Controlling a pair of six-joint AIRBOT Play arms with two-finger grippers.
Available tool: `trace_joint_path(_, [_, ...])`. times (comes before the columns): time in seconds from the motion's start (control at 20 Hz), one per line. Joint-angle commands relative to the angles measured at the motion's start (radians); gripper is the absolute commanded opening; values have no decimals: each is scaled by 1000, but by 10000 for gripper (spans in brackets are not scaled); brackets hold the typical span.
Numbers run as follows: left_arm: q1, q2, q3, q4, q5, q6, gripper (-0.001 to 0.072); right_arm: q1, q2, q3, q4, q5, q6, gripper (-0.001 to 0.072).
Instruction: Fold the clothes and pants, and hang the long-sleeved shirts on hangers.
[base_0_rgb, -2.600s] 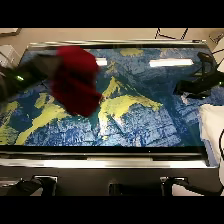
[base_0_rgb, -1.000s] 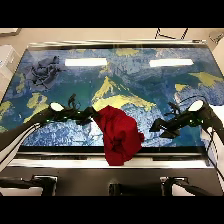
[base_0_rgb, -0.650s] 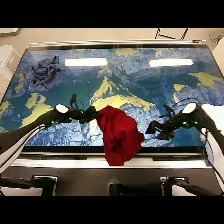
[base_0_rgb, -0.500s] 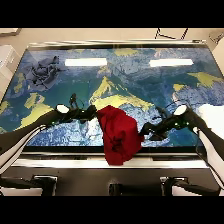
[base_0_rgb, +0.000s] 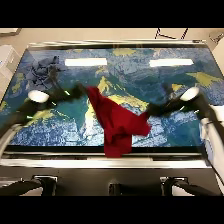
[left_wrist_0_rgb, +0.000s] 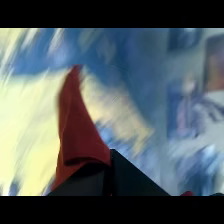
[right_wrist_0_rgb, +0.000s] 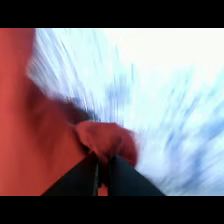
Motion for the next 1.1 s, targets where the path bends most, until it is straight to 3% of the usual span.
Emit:
trace_joint_path(0.0, [97, 220, 201, -2, 5, 114, 17, -98, 146, 371, -107, -46, -49, 36])
trace_joint_path(0.2, [133, 454, 389, -1, 8, 174, 17, -140, 328, 695, -238, -162, -37, 37])
trace_joint_path(0.5, [133, 666, 394, 122, 110, 173, 17, -140, 499, 723, -367, -232, -8, 38])
trace_joint_path(0.55, [137, 676, 394, 191, 108, 158, 16, -140, 505, 723, -423, -227, -7, 38])
trace_joint_path(0.65, [173, 680, 392, 375, 54, 31, 17, -140, 494, 722, -560, -173, 48, 38])
trace_joint_path(0.8, [253, 671, 318, 634, -229, -162, 17, -140, 428, 693, -609, -90, 81, 39])
trace_joint_path(0.9, [274, 676, 155, 665, -346, -178, 16, -140, 357, 620, -592, -116, 105, 39])
trace_joint_path(1.05, [209, 676, -174, 621, -304, -150, 16, -138, 158, 502, -516, -136, 157, 39])
